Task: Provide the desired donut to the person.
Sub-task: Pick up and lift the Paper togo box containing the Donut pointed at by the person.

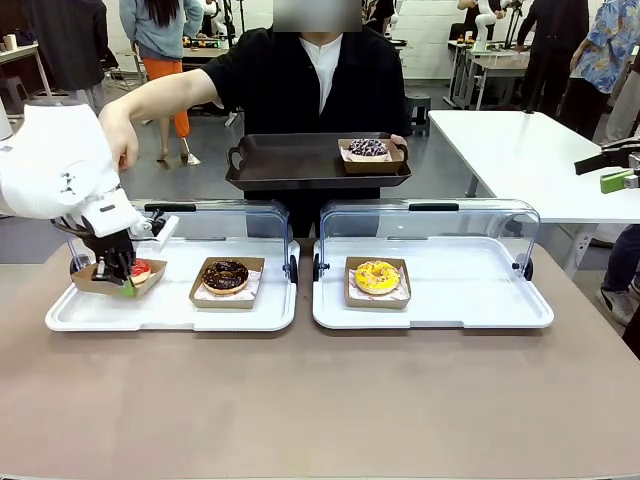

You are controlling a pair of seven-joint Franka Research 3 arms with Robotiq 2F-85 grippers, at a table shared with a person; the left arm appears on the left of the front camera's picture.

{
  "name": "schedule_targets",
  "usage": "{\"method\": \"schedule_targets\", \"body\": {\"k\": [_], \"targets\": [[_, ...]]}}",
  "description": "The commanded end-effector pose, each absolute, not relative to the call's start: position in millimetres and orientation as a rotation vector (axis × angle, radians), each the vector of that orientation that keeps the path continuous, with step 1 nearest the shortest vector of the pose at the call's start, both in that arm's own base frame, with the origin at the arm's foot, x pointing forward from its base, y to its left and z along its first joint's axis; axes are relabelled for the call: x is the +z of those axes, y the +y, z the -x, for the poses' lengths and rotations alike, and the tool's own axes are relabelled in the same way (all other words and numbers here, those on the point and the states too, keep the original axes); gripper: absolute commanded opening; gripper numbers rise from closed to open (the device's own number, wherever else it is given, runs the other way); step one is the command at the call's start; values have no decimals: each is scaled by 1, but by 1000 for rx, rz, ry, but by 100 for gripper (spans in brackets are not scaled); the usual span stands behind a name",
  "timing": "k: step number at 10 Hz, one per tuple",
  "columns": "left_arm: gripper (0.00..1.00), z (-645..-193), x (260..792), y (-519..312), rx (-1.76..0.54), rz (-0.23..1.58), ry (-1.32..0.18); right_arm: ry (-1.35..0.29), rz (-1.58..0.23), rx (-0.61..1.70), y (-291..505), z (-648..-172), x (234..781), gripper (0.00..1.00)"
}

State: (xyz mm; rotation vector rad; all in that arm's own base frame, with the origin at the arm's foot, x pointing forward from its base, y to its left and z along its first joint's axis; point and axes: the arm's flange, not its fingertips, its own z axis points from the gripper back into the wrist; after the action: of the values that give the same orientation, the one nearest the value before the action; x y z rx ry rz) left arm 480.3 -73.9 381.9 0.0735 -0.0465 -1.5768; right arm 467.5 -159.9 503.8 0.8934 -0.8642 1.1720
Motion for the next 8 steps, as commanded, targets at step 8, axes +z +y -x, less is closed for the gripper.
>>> {"method": "schedule_targets", "body": {"k": [8], "targets": [[0,-393,582,-75,-1489,44,-31,-867,-893,1171,-160,-467,504,100]]}}
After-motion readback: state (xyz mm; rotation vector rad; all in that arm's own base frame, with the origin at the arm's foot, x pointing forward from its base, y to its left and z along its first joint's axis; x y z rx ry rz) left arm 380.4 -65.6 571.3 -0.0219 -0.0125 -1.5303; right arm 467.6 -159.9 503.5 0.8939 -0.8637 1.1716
